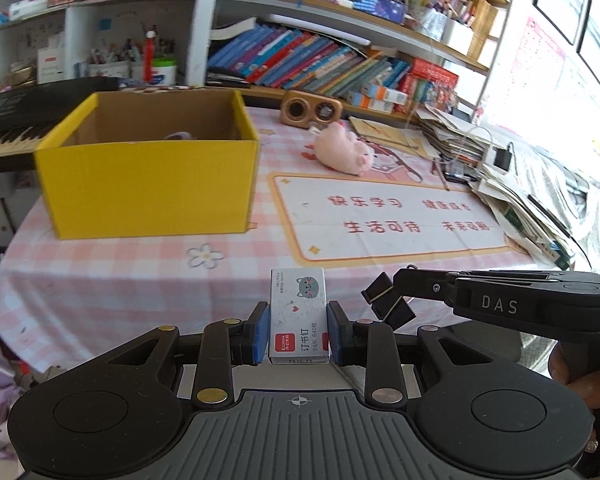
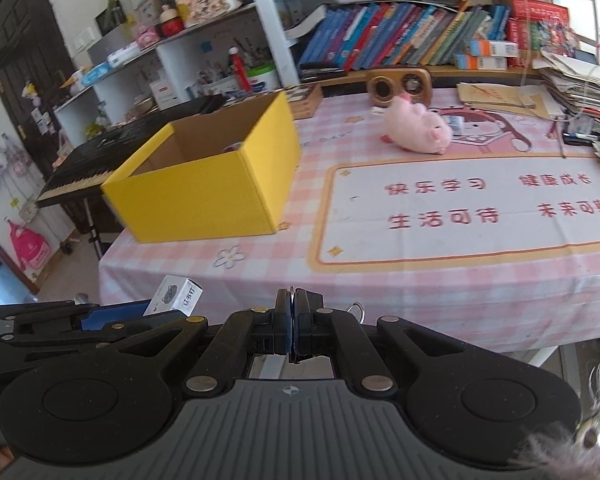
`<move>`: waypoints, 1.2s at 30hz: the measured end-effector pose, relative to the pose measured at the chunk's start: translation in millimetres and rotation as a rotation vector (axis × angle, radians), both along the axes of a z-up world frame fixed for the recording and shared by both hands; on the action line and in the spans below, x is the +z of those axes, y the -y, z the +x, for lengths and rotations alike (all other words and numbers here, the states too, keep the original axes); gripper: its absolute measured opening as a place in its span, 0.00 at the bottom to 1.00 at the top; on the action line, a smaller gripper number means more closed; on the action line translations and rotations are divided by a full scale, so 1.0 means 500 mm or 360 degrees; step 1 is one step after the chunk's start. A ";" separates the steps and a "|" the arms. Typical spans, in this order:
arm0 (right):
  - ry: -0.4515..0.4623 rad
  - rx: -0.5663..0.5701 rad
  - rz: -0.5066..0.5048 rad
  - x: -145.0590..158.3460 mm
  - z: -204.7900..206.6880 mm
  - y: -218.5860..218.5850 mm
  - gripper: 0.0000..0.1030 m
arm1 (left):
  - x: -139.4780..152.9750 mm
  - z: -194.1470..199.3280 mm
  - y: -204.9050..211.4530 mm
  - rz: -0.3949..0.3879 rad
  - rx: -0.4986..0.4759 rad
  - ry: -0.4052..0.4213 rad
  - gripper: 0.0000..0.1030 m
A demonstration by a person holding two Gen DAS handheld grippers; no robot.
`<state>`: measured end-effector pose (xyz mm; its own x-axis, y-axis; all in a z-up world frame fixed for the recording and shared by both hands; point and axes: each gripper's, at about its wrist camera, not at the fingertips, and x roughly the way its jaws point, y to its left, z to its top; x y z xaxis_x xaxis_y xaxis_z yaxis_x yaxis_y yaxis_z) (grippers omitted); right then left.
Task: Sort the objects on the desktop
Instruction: 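Lift the staple box and clip and carry both toward the yellow box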
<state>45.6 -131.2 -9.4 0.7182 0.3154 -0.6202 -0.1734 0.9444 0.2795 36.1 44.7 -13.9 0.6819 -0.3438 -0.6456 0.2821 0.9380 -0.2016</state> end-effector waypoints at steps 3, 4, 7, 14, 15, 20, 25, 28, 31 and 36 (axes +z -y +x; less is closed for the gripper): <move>0.0001 0.0056 -0.0002 0.000 -0.003 -0.030 0.02 | 0.001 -0.012 -0.028 0.0001 0.0052 0.0002 0.27; 0.0001 0.0072 -0.0002 0.001 -0.003 -0.037 0.02 | 0.000 -0.015 -0.037 0.0002 0.0071 0.0000 0.27; -0.0006 0.0130 -0.0004 -0.001 -0.002 -0.063 0.02 | -0.002 -0.026 -0.061 0.0000 0.0126 -0.0007 0.27; 0.0009 0.0256 -0.0014 0.002 0.000 -0.121 0.02 | -0.001 -0.043 -0.105 0.0000 0.0232 -0.0008 0.27; 0.0007 0.0268 -0.0017 0.001 0.002 -0.127 0.02 | 0.000 -0.044 -0.110 -0.0001 0.0245 -0.0006 0.27; 0.0004 0.0333 -0.0032 0.004 0.010 -0.148 0.02 | 0.003 -0.047 -0.129 -0.0013 0.0302 0.0001 0.27; 0.0003 0.0369 -0.0044 0.004 0.022 -0.160 0.02 | -0.001 -0.042 -0.137 -0.0025 0.0328 -0.0008 0.27; 0.0001 0.0385 -0.0046 0.003 0.030 -0.163 0.02 | -0.003 -0.037 -0.138 -0.0028 0.0338 -0.0014 0.27; 0.0014 0.0393 -0.0045 0.004 0.042 -0.163 0.02 | -0.004 -0.026 -0.140 -0.0025 0.0345 -0.0016 0.27; 0.0094 0.0399 -0.0018 0.017 0.075 -0.165 0.02 | 0.005 0.002 -0.149 0.0011 0.0372 0.0018 0.27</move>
<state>83.0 -48.9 -0.8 0.6535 0.4816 -0.5839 -0.4185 0.8727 0.2514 36.9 119.0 -11.3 0.7495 -0.1712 -0.6395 0.0590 0.9794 -0.1931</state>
